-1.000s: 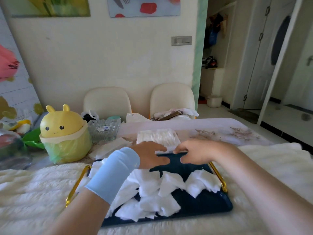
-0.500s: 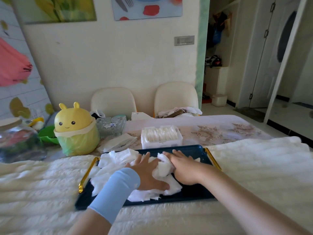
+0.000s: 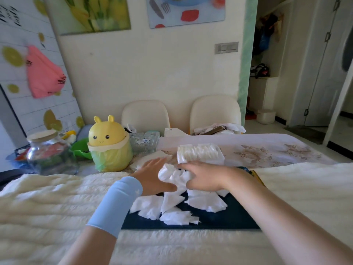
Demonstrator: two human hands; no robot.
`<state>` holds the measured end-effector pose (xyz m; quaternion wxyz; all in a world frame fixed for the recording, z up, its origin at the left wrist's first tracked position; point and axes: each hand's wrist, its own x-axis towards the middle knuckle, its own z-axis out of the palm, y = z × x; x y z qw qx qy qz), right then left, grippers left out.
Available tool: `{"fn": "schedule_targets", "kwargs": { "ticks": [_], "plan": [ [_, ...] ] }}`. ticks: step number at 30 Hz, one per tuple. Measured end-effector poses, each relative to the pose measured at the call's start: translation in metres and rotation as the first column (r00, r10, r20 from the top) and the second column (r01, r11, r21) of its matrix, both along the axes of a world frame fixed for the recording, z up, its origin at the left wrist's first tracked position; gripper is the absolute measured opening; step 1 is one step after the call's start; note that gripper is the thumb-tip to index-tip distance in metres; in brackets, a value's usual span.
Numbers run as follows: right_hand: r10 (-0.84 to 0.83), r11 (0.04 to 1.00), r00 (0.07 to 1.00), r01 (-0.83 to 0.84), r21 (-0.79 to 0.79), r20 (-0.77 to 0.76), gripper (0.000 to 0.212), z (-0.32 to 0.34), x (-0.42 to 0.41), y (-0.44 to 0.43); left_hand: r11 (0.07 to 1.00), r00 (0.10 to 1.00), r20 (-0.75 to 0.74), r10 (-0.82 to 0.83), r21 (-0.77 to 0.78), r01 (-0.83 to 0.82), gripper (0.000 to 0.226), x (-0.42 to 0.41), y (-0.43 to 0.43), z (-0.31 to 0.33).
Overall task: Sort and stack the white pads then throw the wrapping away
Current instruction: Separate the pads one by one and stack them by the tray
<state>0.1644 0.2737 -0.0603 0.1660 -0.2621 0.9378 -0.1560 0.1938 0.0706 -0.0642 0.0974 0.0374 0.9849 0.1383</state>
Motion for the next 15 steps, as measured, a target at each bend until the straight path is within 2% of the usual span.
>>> {"fn": "schedule_targets", "kwargs": {
  "ticks": [2, 4, 6, 10, 13, 15],
  "plan": [
    [0.093, 0.986, 0.996, -0.092, 0.139, -0.002, 0.088, -0.01, 0.001, -0.015, 0.984, 0.986, 0.166, 0.01, -0.179, 0.02, 0.118, 0.009, -0.014, -0.002],
    [0.132, 0.961, 0.991, -0.124, 0.246, -0.015, 0.096, -0.022, -0.001, -0.023, 0.967, 0.956, 0.293, 0.009, -0.246, 0.066, 0.125, 0.016, -0.018, -0.012],
    [0.123, 0.967, 0.991, -0.107, 0.233, -0.054, 0.087, -0.028, -0.003, -0.022, 0.973, 0.958, 0.287, -0.007, -0.219, 0.073, 0.125, 0.018, -0.013, -0.025],
    [0.06, 0.978, 0.994, -0.04, 0.204, -0.094, 0.075, -0.025, -0.007, -0.009, 0.989, 0.983, 0.181, -0.015, -0.143, 0.041, 0.118, 0.012, 0.001, -0.034],
    [0.014, 0.995, 0.997, -0.006, 0.103, -0.077, 0.071, -0.016, -0.003, -0.001, 0.988, 0.983, 0.184, -0.024, -0.147, 0.052, 0.115, 0.008, 0.006, -0.028],
    [0.029, 0.998, 0.992, -0.024, 0.051, -0.119, 0.066, -0.012, -0.001, -0.002, 0.994, 0.985, 0.173, -0.024, -0.104, 0.043, 0.113, 0.006, 0.003, -0.023]
  ]
}}
